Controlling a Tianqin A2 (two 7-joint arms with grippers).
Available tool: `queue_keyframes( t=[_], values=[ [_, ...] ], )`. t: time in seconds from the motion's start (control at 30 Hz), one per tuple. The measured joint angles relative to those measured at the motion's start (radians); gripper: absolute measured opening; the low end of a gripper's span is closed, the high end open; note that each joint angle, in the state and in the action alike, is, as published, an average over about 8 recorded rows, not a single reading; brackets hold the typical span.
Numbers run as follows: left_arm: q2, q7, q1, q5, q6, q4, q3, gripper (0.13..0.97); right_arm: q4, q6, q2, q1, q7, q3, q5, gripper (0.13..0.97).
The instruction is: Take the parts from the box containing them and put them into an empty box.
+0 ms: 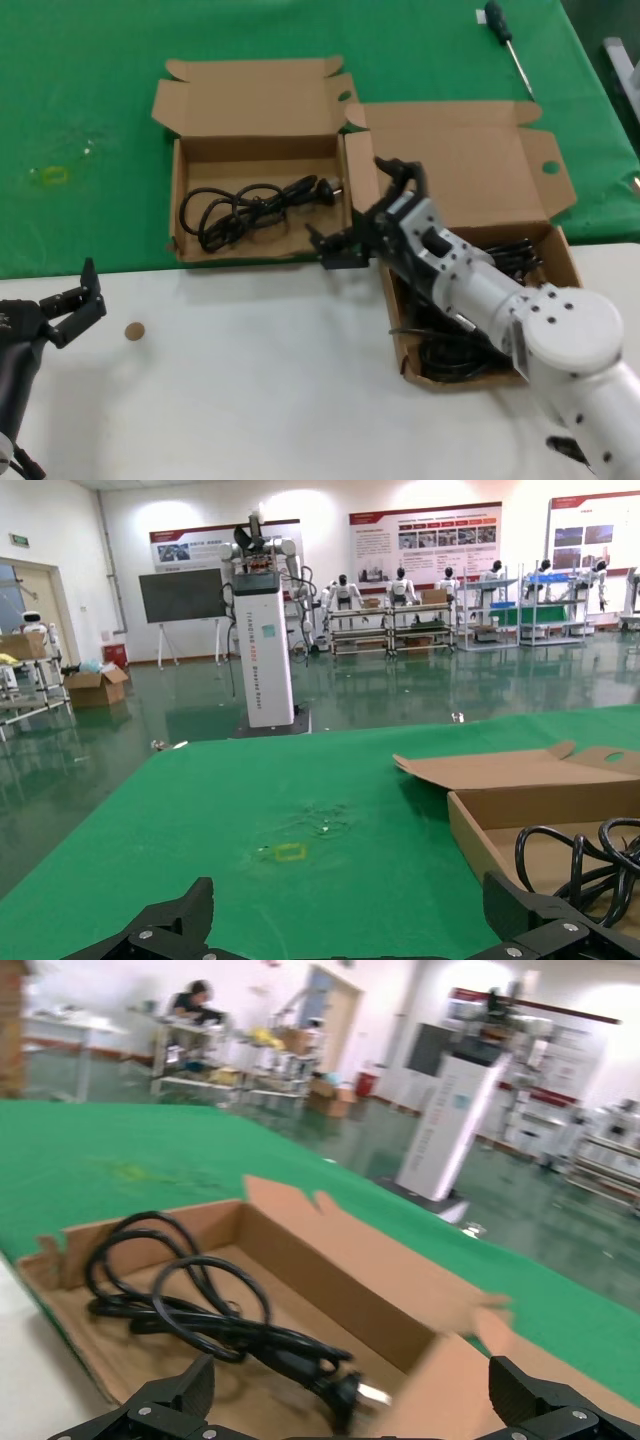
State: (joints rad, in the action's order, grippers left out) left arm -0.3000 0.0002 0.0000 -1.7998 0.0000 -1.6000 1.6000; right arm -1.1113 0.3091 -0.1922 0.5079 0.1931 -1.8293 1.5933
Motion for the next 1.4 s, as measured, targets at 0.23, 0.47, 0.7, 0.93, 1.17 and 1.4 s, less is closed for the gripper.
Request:
queue_keyframes(
  t=[0.23,0.47,0.7,0.93,1.17,1.4],
  values=[
    [0.0,0.0,0.0,0.0,0.0,0.0,0.0,0.953,-0.122,-0.077,-0.027,-0.127,-0.048,0.057,0.052,0.966],
    [0.0,0.0,0.0,0.0,0.0,0.0,0.0,0.962,-0.244,-0.154,-0.054,-0.254,-0.096,0.115,0.103,0.966],
    [0.0,0.0,0.0,0.0,0.0,0.0,0.0,0.966,-0.365,-0.231,-0.081,-0.38,-0.144,0.172,0.155,0.966],
    [0.0,0.0,0.0,0.0,0.0,0.0,0.0,0.966,-0.44,-0.278,-0.097,-0.457,-0.174,0.206,0.186,0.966],
    [0.0,0.0,0.0,0.0,0.0,0.0,0.0,0.966,-0.445,-0.281,-0.098,-0.462,-0.176,0.209,0.188,0.966],
    [0.0,0.0,0.0,0.0,0.0,0.0,0.0,0.966,-0.445,-0.281,-0.098,-0.462,-0.176,0.209,0.188,0.966]
  ],
)
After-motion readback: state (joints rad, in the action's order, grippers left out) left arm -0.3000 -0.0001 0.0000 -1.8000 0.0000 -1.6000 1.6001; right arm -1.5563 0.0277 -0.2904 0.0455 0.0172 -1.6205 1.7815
